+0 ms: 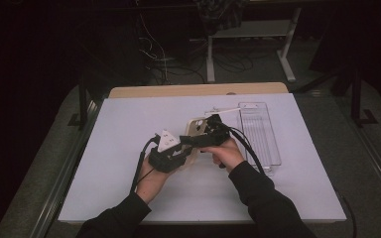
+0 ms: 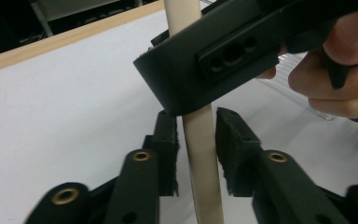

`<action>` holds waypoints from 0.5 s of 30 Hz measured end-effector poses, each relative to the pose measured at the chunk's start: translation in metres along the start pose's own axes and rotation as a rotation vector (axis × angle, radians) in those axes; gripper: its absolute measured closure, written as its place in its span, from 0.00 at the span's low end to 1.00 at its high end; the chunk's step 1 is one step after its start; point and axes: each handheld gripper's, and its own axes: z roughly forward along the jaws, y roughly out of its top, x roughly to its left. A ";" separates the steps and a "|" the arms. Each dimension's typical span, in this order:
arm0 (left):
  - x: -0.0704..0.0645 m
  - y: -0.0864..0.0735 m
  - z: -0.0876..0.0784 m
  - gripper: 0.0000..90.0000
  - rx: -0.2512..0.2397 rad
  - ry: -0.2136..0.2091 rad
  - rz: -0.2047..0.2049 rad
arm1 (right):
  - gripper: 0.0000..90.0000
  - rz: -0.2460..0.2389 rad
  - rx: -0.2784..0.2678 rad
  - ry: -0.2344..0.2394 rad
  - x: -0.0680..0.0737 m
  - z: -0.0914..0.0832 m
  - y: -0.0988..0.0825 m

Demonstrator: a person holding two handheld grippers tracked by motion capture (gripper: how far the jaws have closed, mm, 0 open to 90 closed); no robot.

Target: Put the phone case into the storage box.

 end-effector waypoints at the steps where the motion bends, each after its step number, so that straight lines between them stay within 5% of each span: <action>1: 0.001 0.000 0.000 0.73 0.011 -0.003 0.005 | 0.06 0.003 0.000 0.000 0.000 -0.001 0.000; 9: 0.006 -0.001 -0.001 0.42 0.059 -0.039 0.020 | 0.07 -0.008 -0.007 -0.021 -0.002 -0.003 0.001; 14: 0.016 -0.001 -0.009 0.32 0.075 -0.072 0.046 | 0.07 -0.015 0.001 -0.038 -0.003 -0.004 0.001; 15: 0.017 -0.002 -0.010 0.29 0.063 -0.081 0.022 | 0.07 -0.015 0.003 -0.040 -0.003 -0.004 0.001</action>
